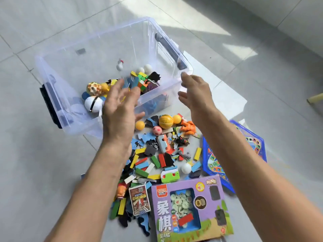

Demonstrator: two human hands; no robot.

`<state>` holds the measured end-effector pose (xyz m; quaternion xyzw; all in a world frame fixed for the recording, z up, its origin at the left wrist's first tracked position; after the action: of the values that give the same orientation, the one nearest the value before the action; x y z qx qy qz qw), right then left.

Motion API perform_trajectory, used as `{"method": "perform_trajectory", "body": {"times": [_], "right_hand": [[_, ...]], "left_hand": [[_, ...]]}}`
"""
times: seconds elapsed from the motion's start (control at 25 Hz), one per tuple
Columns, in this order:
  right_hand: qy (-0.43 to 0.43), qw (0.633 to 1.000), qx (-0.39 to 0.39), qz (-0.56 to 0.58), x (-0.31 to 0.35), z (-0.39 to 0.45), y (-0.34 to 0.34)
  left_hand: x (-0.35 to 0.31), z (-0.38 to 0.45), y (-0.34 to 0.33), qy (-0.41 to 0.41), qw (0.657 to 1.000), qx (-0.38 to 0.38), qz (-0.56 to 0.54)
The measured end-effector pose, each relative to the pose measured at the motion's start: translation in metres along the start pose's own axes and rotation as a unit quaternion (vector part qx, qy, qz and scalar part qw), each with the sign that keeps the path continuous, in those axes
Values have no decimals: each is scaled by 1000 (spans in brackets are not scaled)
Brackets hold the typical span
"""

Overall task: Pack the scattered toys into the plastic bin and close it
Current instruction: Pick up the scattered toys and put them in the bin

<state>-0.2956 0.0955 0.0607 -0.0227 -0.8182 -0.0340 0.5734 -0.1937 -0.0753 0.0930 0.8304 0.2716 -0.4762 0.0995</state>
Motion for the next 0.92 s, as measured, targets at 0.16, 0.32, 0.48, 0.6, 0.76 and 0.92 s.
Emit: {"method": "perform_trajectory", "body": {"times": [0.16, 0.32, 0.48, 0.6, 0.76, 0.92], "right_hand": [[-73, 993, -88, -37, -136, -49, 81], [40, 891, 107, -440, -223, -81, 106], [115, 822, 213, -515, -239, -84, 81], [109, 856, 178, -472, -233, -86, 82], [39, 917, 31, -395, -205, -58, 115], [104, 861, -24, -496, -162, 16, 143]], "left_hand": [[113, -10, 3, 156, 973, -25, -170], [196, -9, 6, 165, 972, -40, 162], [236, 3, -18, 0, 824, 86, 560], [245, 10, -32, -61, 720, 97, 684], [246, 18, -41, -56, 740, 56, 668], [245, 19, -36, -51, 779, 40, 623]]}}
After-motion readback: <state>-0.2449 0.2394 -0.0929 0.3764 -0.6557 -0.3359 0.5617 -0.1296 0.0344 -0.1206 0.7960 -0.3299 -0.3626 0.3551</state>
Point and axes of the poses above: each hand's wrist, its own z-axis towards the middle knuckle, its own y-axis out of the back of the hand, x = y × z, the point moved 5 cm from there along z, towards the middle knuckle, and after that the axes turned 10 degrees about y, right-handed, at the moved point
